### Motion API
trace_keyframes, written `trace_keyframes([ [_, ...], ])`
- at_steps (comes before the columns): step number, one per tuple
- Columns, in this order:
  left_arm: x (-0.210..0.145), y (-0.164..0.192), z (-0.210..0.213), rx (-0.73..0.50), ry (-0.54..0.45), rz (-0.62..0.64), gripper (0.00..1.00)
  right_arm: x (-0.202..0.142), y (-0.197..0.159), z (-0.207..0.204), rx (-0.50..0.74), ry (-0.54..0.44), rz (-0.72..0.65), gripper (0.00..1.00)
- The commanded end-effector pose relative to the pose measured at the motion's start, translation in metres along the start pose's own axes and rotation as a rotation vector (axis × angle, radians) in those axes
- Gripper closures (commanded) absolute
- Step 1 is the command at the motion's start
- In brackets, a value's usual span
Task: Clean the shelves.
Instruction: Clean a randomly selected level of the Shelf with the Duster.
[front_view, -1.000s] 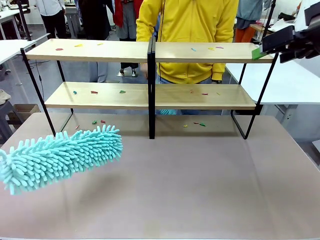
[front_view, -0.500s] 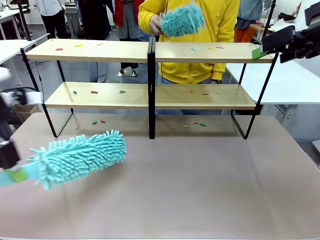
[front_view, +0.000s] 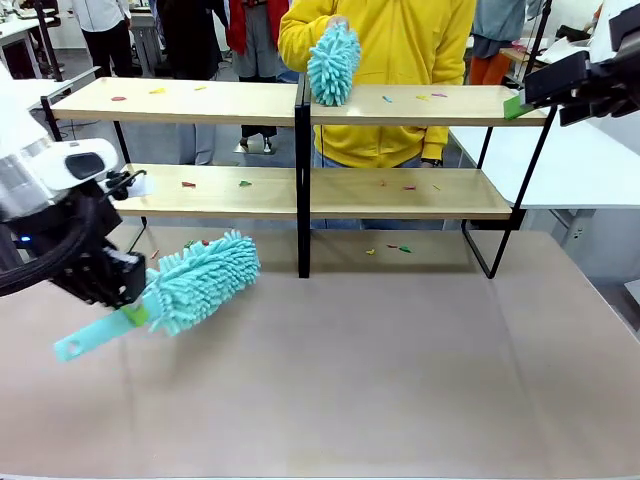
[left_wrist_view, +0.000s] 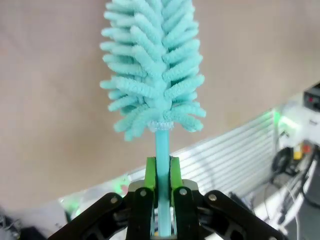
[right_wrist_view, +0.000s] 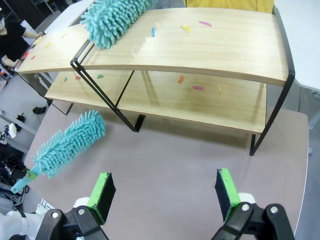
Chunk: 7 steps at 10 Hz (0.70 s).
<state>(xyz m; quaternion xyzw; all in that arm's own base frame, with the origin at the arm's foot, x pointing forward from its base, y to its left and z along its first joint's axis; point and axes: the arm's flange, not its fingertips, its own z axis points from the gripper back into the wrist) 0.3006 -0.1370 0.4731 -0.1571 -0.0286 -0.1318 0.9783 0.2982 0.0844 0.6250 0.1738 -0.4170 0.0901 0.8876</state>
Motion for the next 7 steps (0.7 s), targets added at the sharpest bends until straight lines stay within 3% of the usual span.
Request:
trace_keyframes([
  [1, 0.010, -0.006, -0.039, -0.051, -0.110, 0.059, 0.88, 0.001, -0.001, 0.000, 0.006, -0.002, -0.003, 0.00],
  [2, 0.013, -0.009, -0.049, 0.032, 0.094, 0.007, 0.88, 0.001, -0.001, 0.000, 0.006, -0.002, -0.003, 0.00],
  [3, 0.014, -0.003, -0.009, -0.015, -0.048, 0.030, 0.88, 0.001, -0.001, 0.000, 0.006, -0.002, -0.003, 0.00],
  [4, 0.014, -0.003, -0.009, -0.015, -0.048, 0.030, 0.88, 0.001, -0.001, 0.000, 0.006, -0.002, -0.003, 0.00],
  [5, 0.021, -0.006, -0.033, -0.011, 0.001, 0.024, 0.88, 0.001, -0.001, 0.000, 0.006, -0.002, -0.003, 0.00],
  [6, 0.019, -0.012, -0.043, -0.001, -0.139, 0.039, 0.88, 0.001, -0.001, 0.000, 0.006, -0.002, -0.003, 0.00],
  [7, 0.024, -0.018, -0.058, -0.027, -0.177, 0.033, 0.88, 0.001, -0.001, 0.000, 0.006, -0.002, -0.003, 0.00],
])
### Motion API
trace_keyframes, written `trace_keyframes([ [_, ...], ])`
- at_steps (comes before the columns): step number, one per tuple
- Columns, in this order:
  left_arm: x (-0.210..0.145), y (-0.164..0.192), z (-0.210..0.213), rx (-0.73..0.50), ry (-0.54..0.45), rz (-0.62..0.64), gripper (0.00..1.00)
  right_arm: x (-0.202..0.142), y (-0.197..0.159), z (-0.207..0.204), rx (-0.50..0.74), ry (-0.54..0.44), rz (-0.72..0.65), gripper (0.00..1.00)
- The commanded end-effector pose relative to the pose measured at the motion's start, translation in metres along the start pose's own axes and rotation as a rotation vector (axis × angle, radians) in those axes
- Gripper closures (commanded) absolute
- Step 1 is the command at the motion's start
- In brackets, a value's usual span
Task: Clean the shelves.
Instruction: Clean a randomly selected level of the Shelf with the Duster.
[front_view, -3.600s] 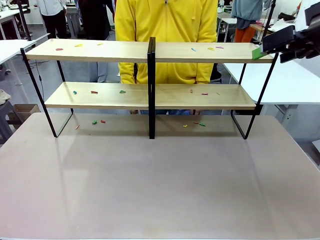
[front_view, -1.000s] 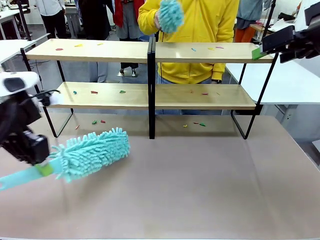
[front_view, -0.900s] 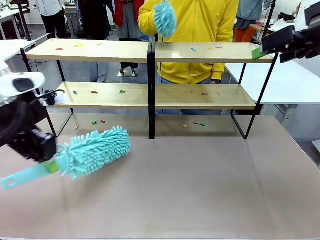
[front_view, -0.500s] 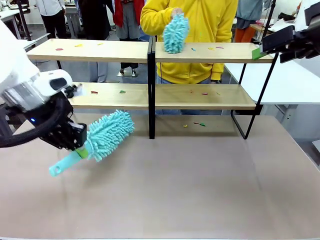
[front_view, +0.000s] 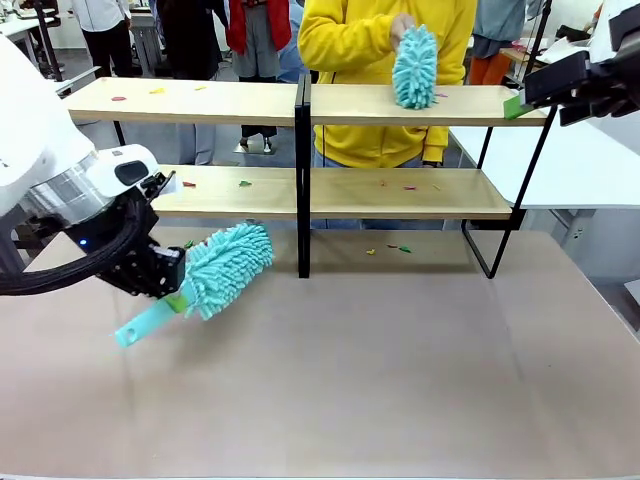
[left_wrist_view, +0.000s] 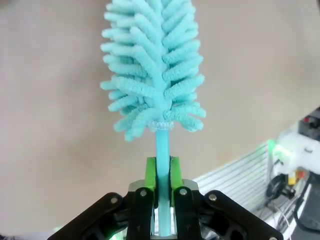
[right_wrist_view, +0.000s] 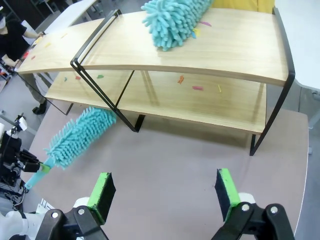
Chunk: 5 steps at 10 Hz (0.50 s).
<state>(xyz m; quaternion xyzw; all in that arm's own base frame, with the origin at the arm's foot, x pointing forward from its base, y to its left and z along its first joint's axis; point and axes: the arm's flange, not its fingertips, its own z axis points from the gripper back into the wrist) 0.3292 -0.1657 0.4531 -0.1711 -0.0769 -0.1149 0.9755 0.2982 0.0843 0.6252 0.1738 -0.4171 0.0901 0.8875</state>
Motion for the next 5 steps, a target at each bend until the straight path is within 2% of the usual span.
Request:
trace_keyframes([
  [1, -0.007, -0.009, -0.041, 0.004, -0.129, 0.054, 0.88, 0.000, -0.001, 0.000, 0.006, -0.002, -0.003, 0.00],
  [2, -0.002, -0.008, -0.049, 0.020, -0.170, 0.113, 1.00, 0.000, -0.001, 0.000, 0.006, -0.002, -0.003, 0.00],
  [4, 0.007, -0.011, -0.062, 0.049, -0.148, 0.139, 1.00, 0.000, -0.001, 0.000, 0.006, -0.002, -0.003, 0.00],
  [5, 0.015, -0.011, -0.070, 0.062, -0.199, 0.176, 1.00, 0.000, -0.001, 0.000, 0.006, -0.002, -0.003, 0.00],
])
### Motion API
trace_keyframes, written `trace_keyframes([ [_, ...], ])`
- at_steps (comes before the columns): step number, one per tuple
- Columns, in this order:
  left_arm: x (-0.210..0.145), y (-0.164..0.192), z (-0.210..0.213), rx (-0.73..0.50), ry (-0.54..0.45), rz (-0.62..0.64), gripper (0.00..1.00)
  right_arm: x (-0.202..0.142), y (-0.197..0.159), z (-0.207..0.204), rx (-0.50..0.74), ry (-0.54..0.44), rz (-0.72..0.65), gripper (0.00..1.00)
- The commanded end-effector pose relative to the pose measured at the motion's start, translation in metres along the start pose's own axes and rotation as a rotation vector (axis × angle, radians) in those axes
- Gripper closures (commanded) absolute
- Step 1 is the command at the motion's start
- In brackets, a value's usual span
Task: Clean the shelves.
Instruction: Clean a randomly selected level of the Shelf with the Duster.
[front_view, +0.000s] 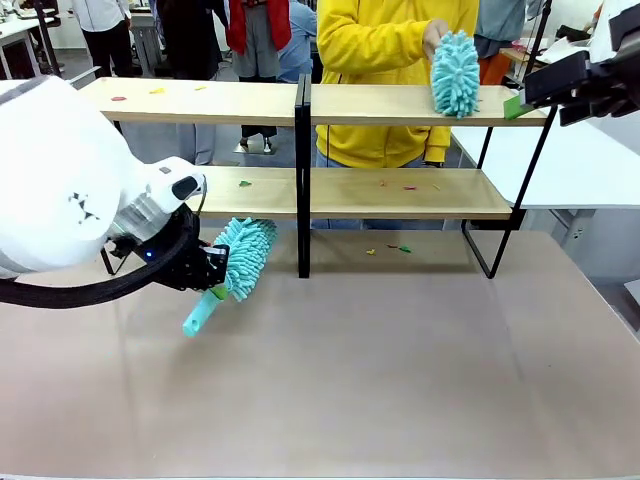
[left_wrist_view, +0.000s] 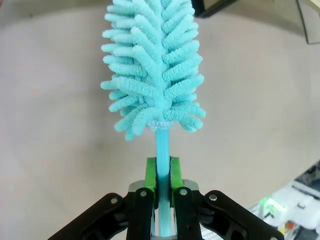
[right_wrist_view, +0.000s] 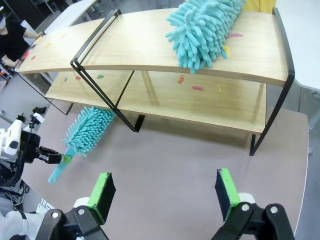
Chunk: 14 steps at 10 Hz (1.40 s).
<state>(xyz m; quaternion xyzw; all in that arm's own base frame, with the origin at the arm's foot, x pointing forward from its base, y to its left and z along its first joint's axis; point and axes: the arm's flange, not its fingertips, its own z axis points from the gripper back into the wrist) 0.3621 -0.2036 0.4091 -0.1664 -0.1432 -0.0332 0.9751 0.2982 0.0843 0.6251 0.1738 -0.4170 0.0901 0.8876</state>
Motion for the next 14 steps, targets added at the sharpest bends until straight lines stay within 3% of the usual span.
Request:
trace_keyframes([
  [1, -0.012, 0.000, -0.022, 0.049, -0.092, 0.080, 1.00, 0.001, 0.000, 0.000, 0.006, -0.002, -0.003, 0.00],
  [7, 0.015, 0.013, -0.063, 0.194, -0.183, 0.273, 1.00, 0.001, 0.000, 0.000, 0.006, -0.002, -0.003, 0.00],
  [14, 0.026, 0.030, -0.055, 0.244, -0.103, 0.488, 1.00, 0.001, 0.000, 0.000, 0.006, -0.002, -0.003, 0.00],
])
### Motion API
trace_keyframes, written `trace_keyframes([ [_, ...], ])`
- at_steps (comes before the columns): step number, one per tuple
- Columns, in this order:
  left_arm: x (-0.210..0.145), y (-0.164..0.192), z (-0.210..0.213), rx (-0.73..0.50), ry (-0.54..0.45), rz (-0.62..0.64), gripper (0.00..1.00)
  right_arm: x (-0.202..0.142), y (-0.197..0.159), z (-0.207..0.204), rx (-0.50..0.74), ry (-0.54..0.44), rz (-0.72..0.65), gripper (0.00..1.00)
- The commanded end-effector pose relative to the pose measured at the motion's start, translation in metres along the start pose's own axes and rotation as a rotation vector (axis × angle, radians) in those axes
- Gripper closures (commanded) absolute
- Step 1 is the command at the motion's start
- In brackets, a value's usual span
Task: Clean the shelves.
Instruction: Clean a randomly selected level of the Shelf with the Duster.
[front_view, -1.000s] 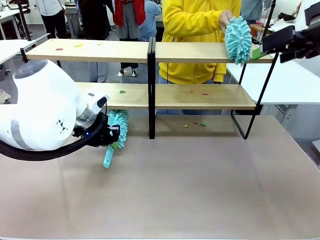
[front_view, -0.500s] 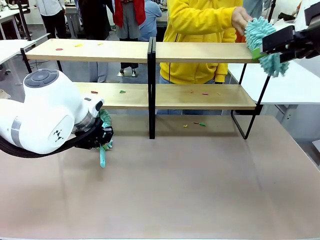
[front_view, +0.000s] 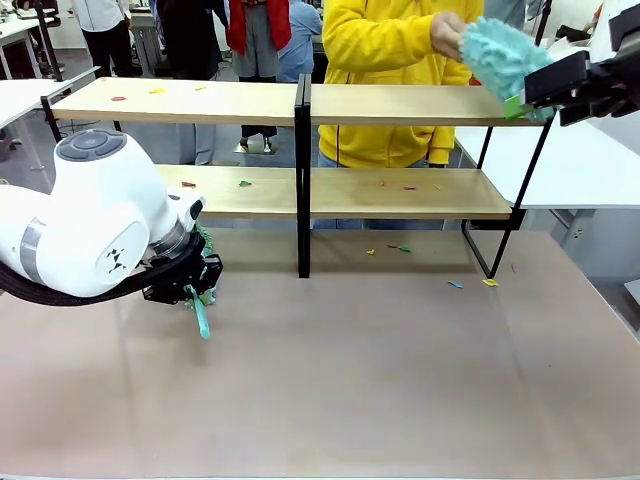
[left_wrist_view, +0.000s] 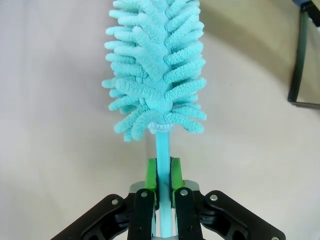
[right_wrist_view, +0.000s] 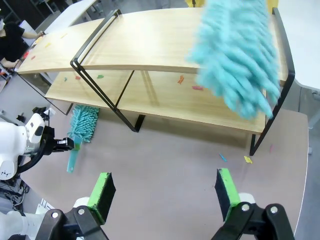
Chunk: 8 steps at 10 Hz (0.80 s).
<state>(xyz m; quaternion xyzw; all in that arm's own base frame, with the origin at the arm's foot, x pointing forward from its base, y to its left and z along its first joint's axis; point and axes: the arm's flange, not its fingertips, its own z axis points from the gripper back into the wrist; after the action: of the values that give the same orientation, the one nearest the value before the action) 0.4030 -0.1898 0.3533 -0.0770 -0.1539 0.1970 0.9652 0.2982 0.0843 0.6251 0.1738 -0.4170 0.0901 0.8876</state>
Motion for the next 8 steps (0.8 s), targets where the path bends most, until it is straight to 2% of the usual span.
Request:
trace_keyframes([
  [1, 0.001, -0.004, 0.004, 0.019, 0.009, 0.108, 1.00, 0.001, 0.000, 0.000, 0.006, -0.002, -0.003, 0.00],
  [5, -0.004, 0.002, 0.009, 0.115, -0.010, 0.199, 1.00, 0.001, 0.000, 0.000, 0.006, -0.002, -0.003, 0.00],
  [8, -0.019, 0.024, 0.039, 0.112, 0.064, 0.126, 1.00, 0.001, 0.000, 0.000, 0.006, -0.002, -0.003, 0.00],
])
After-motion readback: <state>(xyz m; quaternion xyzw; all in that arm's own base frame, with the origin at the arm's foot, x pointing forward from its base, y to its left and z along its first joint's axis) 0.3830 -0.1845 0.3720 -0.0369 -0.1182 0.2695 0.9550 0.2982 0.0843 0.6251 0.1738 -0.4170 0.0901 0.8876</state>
